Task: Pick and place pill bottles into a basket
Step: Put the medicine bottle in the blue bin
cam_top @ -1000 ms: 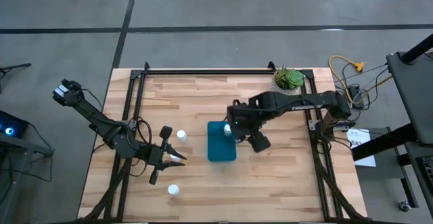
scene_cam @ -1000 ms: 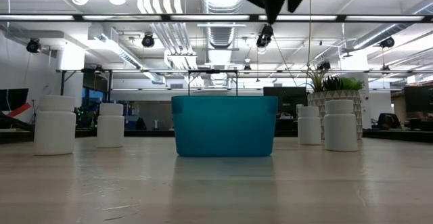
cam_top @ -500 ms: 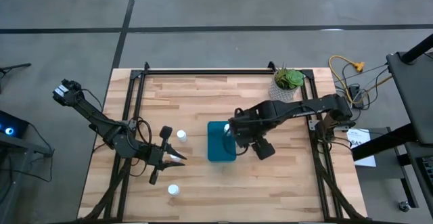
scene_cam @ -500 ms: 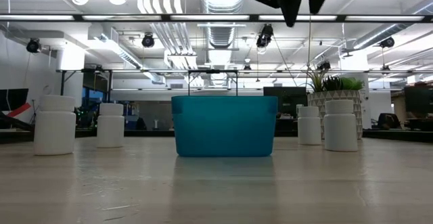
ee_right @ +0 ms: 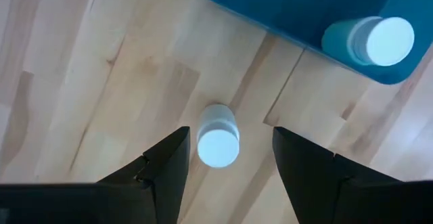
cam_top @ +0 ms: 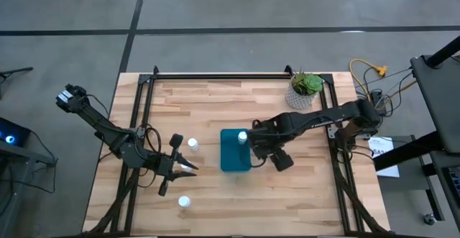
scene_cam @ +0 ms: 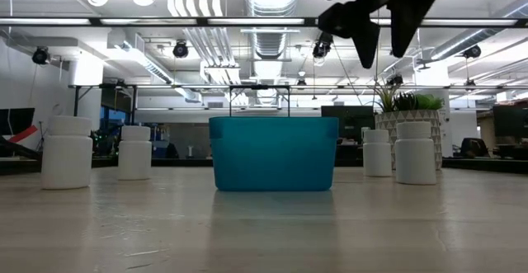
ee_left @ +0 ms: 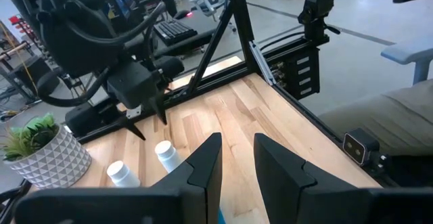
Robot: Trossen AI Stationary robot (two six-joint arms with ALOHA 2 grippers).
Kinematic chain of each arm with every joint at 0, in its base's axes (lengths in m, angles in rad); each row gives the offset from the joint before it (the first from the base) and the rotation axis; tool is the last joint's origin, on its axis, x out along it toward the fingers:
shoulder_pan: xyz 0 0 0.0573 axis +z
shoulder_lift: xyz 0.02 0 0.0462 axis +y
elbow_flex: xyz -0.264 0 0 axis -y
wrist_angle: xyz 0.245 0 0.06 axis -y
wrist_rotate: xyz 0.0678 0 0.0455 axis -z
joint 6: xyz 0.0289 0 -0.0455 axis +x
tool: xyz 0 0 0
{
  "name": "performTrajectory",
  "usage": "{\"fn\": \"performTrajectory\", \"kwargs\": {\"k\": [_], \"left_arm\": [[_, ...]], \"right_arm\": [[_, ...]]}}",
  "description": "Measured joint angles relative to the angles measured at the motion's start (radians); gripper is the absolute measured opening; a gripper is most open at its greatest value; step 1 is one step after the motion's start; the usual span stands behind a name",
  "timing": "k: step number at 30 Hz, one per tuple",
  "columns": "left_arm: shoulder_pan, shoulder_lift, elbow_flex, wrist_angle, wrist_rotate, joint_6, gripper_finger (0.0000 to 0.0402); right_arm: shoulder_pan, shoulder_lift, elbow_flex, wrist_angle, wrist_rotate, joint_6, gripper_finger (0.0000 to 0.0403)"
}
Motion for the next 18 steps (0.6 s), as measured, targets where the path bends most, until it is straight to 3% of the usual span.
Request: {"fn": "performTrajectory", "kwargs": {"k": [10,18], "left_arm": [[0.0,0.0,0.0,0.0,0.0,0.0,0.007],[0.0,0.005,0.0,0.003,0.0,0.001,0.007]], "right_arm": [[-0.001,-0.172,-0.268,0.215,0.008,0.037,0.0203],[-0.006,-0.172,-0.39,0.303,0.029,0.027,0.0203]]}}
